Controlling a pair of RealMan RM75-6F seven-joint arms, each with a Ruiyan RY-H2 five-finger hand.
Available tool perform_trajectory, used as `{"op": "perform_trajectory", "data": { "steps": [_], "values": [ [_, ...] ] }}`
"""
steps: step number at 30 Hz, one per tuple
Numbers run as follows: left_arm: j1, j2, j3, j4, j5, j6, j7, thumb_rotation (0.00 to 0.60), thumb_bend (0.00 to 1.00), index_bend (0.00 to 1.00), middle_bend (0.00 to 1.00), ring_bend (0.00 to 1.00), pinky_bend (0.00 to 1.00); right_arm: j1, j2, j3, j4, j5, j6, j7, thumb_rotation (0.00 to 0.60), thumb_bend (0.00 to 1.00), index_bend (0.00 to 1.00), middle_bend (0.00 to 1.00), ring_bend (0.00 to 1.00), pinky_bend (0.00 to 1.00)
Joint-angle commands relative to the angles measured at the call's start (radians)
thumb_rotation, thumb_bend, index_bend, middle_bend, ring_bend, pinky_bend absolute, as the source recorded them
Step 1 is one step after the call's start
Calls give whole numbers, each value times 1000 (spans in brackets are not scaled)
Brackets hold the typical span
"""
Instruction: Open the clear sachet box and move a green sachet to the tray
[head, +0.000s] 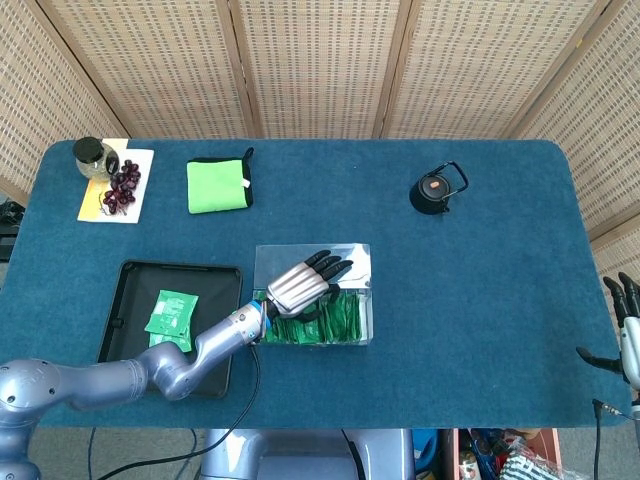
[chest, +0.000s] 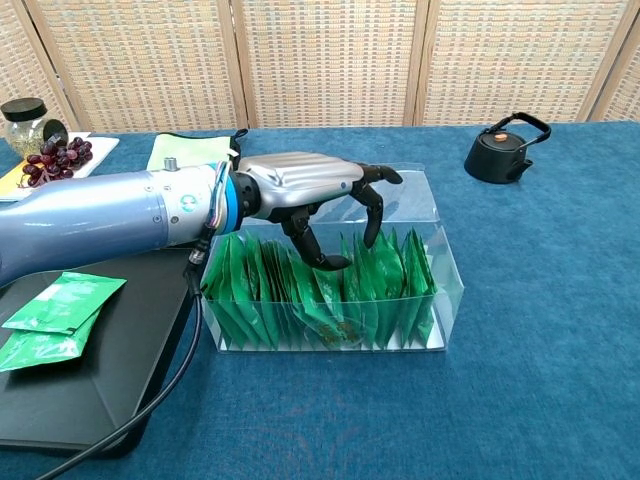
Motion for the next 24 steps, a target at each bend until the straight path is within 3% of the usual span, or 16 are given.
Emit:
{"op": "perform_trajectory", "data": {
  "steps": [1, 11, 24],
  "values": [
    [0, -4, 1, 3, -1, 4, 4, 600, 384, 484, 0, 0, 0, 0, 0, 0, 0, 0, 1, 1, 600, 0, 0, 0, 0, 0],
    [3, -10, 3, 5, -3, 17, 17, 600, 444, 570, 0, 0, 0, 0, 1, 0, 1, -1, 0, 3, 600, 0, 0, 0, 0, 0],
    [16, 15, 2, -29, 0, 42, 19, 600, 453, 631, 0, 0, 0, -1, 1, -1, -1, -5, 5, 1, 600, 0, 0, 0, 0, 0]
  ]
}}
